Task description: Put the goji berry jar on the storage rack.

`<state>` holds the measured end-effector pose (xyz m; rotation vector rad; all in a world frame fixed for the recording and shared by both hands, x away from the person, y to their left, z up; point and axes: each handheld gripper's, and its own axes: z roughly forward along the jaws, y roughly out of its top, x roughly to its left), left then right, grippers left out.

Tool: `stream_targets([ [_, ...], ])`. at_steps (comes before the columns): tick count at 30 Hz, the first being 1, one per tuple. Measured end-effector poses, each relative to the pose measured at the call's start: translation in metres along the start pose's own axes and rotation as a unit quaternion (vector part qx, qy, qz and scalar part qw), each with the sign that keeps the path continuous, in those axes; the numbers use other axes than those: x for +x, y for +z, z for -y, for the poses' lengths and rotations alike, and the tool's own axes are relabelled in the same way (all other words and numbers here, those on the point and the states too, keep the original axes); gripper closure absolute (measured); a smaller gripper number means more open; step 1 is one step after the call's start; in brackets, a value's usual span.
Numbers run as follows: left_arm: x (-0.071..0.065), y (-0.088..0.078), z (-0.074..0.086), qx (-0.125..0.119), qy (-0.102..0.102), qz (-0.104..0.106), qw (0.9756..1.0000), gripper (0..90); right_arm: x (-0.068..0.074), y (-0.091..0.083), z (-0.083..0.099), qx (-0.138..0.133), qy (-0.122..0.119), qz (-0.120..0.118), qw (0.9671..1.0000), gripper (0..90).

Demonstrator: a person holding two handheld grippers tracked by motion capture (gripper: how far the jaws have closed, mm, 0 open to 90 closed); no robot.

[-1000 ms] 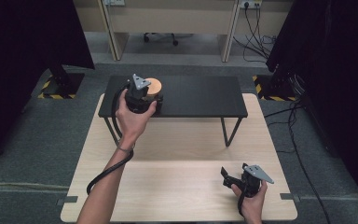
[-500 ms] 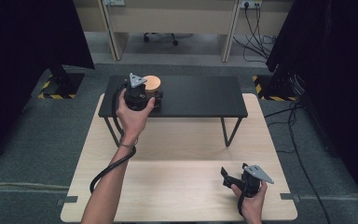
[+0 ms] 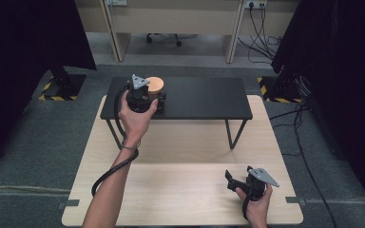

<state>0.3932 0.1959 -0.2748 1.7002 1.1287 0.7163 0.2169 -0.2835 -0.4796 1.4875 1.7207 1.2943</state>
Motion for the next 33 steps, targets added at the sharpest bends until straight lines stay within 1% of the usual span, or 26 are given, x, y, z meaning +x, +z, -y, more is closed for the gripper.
stream_targets([
  [9, 0.000, 0.000, 0.002, -0.003, 0.000, 0.000, 1.0000, 25.4, 0.000, 0.000, 0.001, -0.001, -0.001, 0.000, 1.0000, 2.8],
  [13, 0.000, 0.000, 0.000, -0.001, 0.000, -0.001, 1.0000, 25.4, 0.000, 0.000, 0.001, -0.001, -0.002, 0.000, 1.0000, 2.9],
  [17, 0.000, 0.000, 0.003, -0.005, 0.002, -0.001, 1.0000, 25.3, 0.000, 0.000, 0.001, -0.002, 0.000, -0.001, 1.0000, 2.9],
  [18, -0.001, -0.001, 0.005, -0.008, 0.000, 0.000, 1.0000, 25.1, 0.000, 0.000, 0.001, -0.002, 0.000, -0.001, 1.0000, 2.9],
  [19, -0.001, -0.001, 0.005, -0.008, 0.000, 0.000, 1.0000, 22.8, 0.000, 0.000, 0.001, -0.002, 0.000, -0.001, 1.0000, 2.9],
  [20, -0.001, -0.003, 0.006, -0.011, -0.002, 0.001, 0.9999, 22.8, 0.000, 0.000, 0.001, -0.002, 0.000, -0.001, 1.0000, 2.9],
  [21, -0.004, -0.009, 0.011, -0.025, 0.005, -0.003, 0.9997, 13.5, -0.001, 0.000, 0.001, -0.002, 0.001, -0.001, 1.0000, 2.9],
  [22, -0.007, -0.014, 0.016, -0.038, 0.008, -0.006, 0.9992, 11.5, -0.001, 0.000, 0.001, -0.002, 0.002, -0.001, 1.0000, 2.8],
  [23, -0.007, -0.014, 0.016, -0.038, 0.008, -0.006, 0.9992, 7.2, -0.001, 0.000, 0.001, -0.002, 0.002, -0.001, 1.0000, 2.8],
  [24, -0.010, -0.019, 0.019, -0.046, 0.012, -0.007, 0.9988, 7.2, -0.001, 0.000, 0.001, -0.002, 0.001, -0.001, 1.0000, 2.9],
  [25, -0.011, -0.022, 0.020, -0.052, 0.016, -0.006, 0.9985, 3.9, -0.001, 0.000, 0.001, -0.003, 0.002, -0.001, 1.0000, 2.8],
  [27, -0.015, -0.031, 0.025, -0.065, 0.021, -0.005, 0.9976, 2.7, 0.000, -0.001, 0.001, -0.003, 0.002, 0.000, 1.0000, 2.9],
  [28, -0.016, -0.034, 0.026, -0.066, 0.023, -0.004, 0.9976, 2.6, 0.000, -0.001, 0.001, -0.004, 0.001, 0.000, 1.0000, 2.8],
  [29, -0.019, -0.040, 0.025, -0.064, 0.029, -0.004, 0.9975, 2.6, 0.000, -0.001, 0.001, -0.004, 0.001, 0.000, 1.0000, 2.8],
  [30, -0.021, -0.042, 0.026, -0.065, 0.031, -0.005, 0.9974, 3.1, 0.000, -0.001, 0.001, -0.003, 0.002, 0.000, 1.0000, 2.8],
  [32, -0.021, -0.046, 0.026, -0.067, 0.034, -0.003, 0.9972, 3.2, -0.001, -0.001, 0.001, -0.003, 0.002, 0.000, 1.0000, 2.8],
  [33, -0.021, -0.051, 0.027, -0.069, 0.036, -0.004, 0.9970, 3.2, -0.001, -0.001, 0.001, -0.004, 0.003, 0.000, 1.0000, 2.9],
])
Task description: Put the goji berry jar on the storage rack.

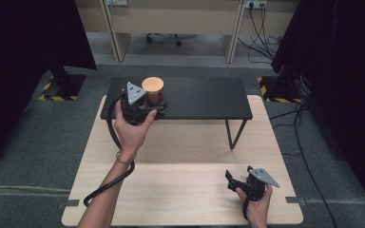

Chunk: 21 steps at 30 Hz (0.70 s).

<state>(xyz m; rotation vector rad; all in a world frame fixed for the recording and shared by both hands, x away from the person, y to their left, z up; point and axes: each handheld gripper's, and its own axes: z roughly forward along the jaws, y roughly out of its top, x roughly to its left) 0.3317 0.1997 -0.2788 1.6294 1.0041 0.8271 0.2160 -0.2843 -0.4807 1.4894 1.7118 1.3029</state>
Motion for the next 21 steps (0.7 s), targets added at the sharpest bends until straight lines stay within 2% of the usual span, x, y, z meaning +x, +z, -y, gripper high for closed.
stream_targets([
  [5, 0.004, -0.011, 0.000, -0.005, -0.004, 0.000, 1.0000, 3.3, 0.000, 0.000, 0.000, 0.000, 0.001, 0.000, 1.0000, 2.8],
  [12, 0.003, -0.024, 0.006, -0.009, 0.008, -0.001, 0.9999, 3.4, 0.000, 0.000, 0.000, 0.000, 0.000, 0.000, 1.0000, 2.9],
  [13, 0.003, -0.029, 0.013, -0.014, 0.006, 0.003, 0.9999, 3.4, 0.000, 0.000, 0.000, 0.000, 0.001, 0.001, 1.0000, 2.8],
  [16, 0.005, -0.034, 0.021, -0.014, 0.005, 0.006, 0.9999, 3.4, 0.000, 0.000, 0.000, 0.000, 0.000, 0.001, 1.0000, 2.9],
  [21, 0.006, -0.045, 0.045, -0.014, -0.001, 0.009, 0.9999, 3.3, 0.001, 0.000, 0.000, 0.000, -0.001, 0.003, 1.0000, 2.9],
])
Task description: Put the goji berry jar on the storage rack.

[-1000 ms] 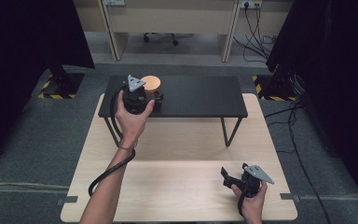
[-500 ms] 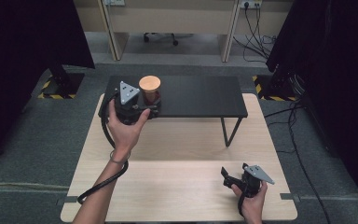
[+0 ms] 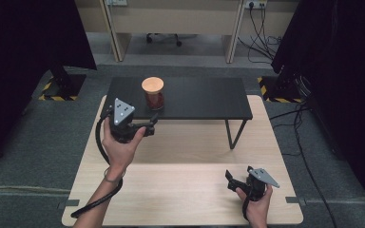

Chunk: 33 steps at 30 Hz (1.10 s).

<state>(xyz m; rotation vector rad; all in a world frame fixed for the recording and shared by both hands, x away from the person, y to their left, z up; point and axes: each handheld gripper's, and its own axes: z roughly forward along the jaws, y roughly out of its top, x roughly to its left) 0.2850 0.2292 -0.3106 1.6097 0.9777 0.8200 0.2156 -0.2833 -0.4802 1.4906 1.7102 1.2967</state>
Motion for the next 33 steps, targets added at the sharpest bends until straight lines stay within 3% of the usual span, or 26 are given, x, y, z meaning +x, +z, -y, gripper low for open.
stream_targets([
  [5, -0.003, -0.012, 0.020, -0.004, 0.002, 0.003, 1.0000, 3.3, 0.000, 0.000, 0.000, 0.001, 0.001, 0.000, 1.0000, 2.8],
  [11, -0.008, -0.019, 0.030, -0.002, 0.014, 0.004, 0.9999, 3.1, 0.001, 0.000, 0.000, 0.000, -0.002, 0.001, 1.0000, 2.8],
  [21, -0.009, -0.027, 0.057, -0.002, 0.009, 0.015, 0.9998, 2.7, 0.001, 0.000, 0.000, 0.000, -0.001, 0.001, 1.0000, 2.8],
  [28, -0.013, -0.034, 0.086, -0.006, 0.002, 0.017, 0.9998, 2.4, 0.001, 0.000, 0.000, 0.000, -0.004, 0.001, 1.0000, 2.8],
  [29, -0.013, -0.036, 0.097, -0.004, -0.002, 0.018, 0.9998, 2.4, 0.001, 0.000, 0.000, 0.000, -0.005, 0.001, 1.0000, 2.9],
  [33, -0.015, -0.036, 0.113, 0.007, -0.013, 0.020, 0.9997, 2.1, 0.002, 0.000, 0.000, 0.000, -0.006, 0.002, 1.0000, 2.8],
])
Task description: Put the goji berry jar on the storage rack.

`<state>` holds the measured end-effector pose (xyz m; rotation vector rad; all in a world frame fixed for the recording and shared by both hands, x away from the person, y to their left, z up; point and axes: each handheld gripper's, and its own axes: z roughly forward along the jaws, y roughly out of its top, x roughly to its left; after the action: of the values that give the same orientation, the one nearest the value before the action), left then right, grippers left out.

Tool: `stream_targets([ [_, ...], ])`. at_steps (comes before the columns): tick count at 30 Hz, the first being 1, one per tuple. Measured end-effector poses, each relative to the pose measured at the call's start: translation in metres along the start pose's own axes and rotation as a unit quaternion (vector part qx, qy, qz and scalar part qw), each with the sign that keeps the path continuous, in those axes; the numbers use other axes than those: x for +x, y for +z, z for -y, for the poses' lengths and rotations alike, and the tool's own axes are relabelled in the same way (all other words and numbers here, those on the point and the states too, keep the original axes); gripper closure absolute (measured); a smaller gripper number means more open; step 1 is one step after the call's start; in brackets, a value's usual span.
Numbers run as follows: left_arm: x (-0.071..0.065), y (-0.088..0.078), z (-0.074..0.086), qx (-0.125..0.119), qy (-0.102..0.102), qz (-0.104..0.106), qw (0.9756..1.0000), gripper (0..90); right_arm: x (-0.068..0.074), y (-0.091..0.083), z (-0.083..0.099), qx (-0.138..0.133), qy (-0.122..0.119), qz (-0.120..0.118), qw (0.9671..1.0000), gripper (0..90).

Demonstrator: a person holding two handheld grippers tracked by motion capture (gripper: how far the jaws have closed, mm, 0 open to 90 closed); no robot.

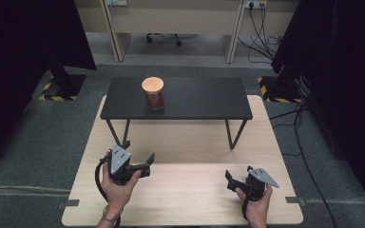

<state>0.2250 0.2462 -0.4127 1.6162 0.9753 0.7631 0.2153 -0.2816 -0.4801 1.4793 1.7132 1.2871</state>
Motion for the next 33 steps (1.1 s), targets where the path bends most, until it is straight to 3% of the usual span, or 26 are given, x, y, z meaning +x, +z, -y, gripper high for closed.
stream_targets([
  [4, -0.004, 0.000, 0.014, 0.006, 0.000, -0.004, 1.0000, 2.2, 0.000, 0.000, 0.000, 0.000, 0.000, 0.000, 1.0000, 2.8],
  [6, -0.005, 0.000, 0.028, 0.008, -0.006, -0.004, 0.9999, 2.2, 0.000, 0.000, 0.000, 0.000, -0.001, 0.000, 1.0000, 2.8],
  [15, -0.004, 0.006, 0.065, 0.019, -0.047, -0.007, 0.9987, 1.1, 0.001, 0.000, 0.000, 0.000, -0.002, 0.000, 1.0000, 2.8],
  [18, -0.003, 0.009, 0.069, 0.036, -0.047, -0.006, 0.9982, 0.7, 0.001, 0.000, 0.000, 0.001, -0.002, 0.000, 1.0000, 2.8],
  [27, 0.002, 0.012, 0.079, 0.049, -0.041, 0.012, 0.9979, 0.0, 0.000, 0.000, 0.000, 0.001, -0.001, 0.000, 1.0000, 2.8],
  [33, -0.002, 0.012, 0.077, 0.053, -0.031, 0.009, 0.9981, 0.0, 0.001, 0.000, -0.001, 0.003, 0.000, 0.000, 1.0000, 2.8],
])
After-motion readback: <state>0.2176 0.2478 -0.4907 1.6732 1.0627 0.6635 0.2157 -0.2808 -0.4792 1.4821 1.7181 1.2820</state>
